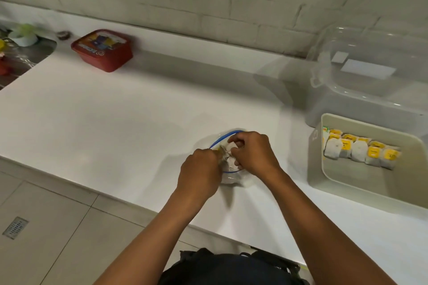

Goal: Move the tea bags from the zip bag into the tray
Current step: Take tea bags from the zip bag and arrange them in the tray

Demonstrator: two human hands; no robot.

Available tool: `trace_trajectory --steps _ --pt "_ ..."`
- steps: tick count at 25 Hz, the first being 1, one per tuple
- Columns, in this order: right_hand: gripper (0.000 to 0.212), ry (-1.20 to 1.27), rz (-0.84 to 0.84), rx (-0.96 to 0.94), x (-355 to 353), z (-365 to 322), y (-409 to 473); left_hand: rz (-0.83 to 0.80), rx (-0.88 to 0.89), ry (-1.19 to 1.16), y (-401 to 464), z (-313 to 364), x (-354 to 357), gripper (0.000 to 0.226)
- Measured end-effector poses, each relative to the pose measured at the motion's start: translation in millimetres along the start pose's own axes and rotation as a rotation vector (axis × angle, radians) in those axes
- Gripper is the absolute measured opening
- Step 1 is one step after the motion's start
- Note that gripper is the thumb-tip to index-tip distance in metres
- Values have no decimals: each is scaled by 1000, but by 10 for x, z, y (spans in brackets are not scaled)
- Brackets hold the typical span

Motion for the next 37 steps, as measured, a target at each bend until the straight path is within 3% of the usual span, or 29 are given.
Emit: trace_trajectory --steps 5,10,15,19,21,24,27,33,37 --pt "29 284 -159 89 -184 -58 -138 242 -49 -432 8 -98 -164 21" --pt "29 414 -279 75 -298 -112 -231 234 -27 -655 75 -59 -237 32" --pt "23 452 -359 88 -340 -123 -285 244 -28 -801 153 -83 -216 11" --pt "4 342 -211 59 -385 -87 -210 264 -7 -773 173 -106 -245 7" --pt "6 267 -151 -8 -423 -123 -203 289 -10 -766 176 -100 -280 8" --pt "11 143 86 -160 -513 -217 -227 382 -65 -738 159 -111 -352 12" --pt "10 167 260 -290 -561 -274 -295 353 -49 -754 174 -22 -415 17" --pt "5 52 309 -534 -393 -233 -402 336 -12 -925 214 112 -423 20" --pt "18 178 201 -517 -382 -125 -409 296 -3 -933 196 38 -398 9"
Point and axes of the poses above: each hand's wrist, its own y-axis towards the middle knuckle, its own x-axis out of the palm, z = x × y, the point moved 4 cm from there along y, towards the middle knuckle, and after that the axes turned 15 degrees about x, right-handed, at the moved point
